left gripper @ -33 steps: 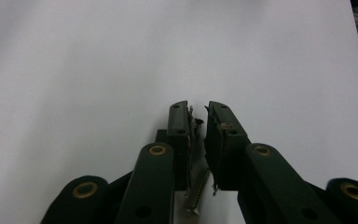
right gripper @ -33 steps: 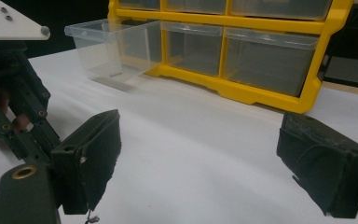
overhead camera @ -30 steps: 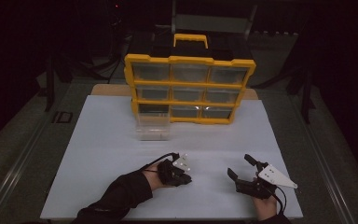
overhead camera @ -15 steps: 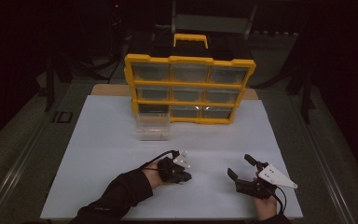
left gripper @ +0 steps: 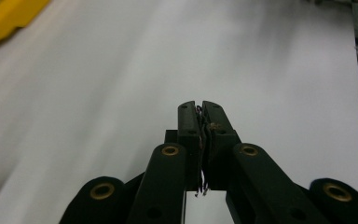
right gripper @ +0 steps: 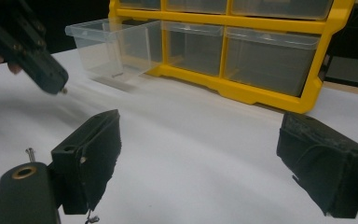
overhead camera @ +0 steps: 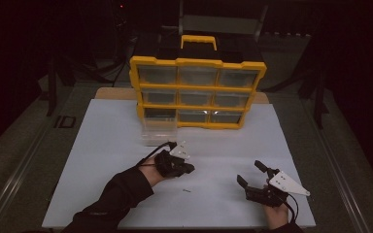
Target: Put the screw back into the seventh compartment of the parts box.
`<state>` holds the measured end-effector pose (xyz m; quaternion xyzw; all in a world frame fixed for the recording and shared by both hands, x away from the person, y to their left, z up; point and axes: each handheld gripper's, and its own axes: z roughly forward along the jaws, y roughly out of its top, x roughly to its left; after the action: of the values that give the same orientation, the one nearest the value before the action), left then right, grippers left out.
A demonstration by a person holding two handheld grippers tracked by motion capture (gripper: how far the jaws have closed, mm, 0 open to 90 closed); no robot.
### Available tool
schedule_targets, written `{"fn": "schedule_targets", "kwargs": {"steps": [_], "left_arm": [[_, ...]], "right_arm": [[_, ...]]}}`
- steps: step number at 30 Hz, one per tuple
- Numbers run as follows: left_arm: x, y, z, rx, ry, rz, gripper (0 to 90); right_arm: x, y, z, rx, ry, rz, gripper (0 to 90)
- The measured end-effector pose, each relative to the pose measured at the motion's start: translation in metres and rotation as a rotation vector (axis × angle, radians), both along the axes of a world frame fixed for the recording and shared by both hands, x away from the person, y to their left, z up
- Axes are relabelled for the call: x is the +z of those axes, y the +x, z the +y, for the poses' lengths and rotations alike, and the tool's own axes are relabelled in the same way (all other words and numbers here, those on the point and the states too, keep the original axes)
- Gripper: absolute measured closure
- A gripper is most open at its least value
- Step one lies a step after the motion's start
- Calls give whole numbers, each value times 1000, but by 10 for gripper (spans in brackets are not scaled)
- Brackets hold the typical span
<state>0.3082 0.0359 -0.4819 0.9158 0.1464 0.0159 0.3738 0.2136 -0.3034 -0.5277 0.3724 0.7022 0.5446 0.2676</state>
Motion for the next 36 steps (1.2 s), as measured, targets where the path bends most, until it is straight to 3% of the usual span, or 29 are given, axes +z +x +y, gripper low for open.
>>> {"fn": "schedule_targets", "kwargs": {"steps": [14, 36], "left_arm": [[37, 21, 23, 121, -36, -59, 860], [62, 41, 53, 333, -126, -146, 860]], "right_arm": [[0, 0, 0, 1, 1, 0, 139], [-1, 0, 1, 2, 0, 4, 139]]}}
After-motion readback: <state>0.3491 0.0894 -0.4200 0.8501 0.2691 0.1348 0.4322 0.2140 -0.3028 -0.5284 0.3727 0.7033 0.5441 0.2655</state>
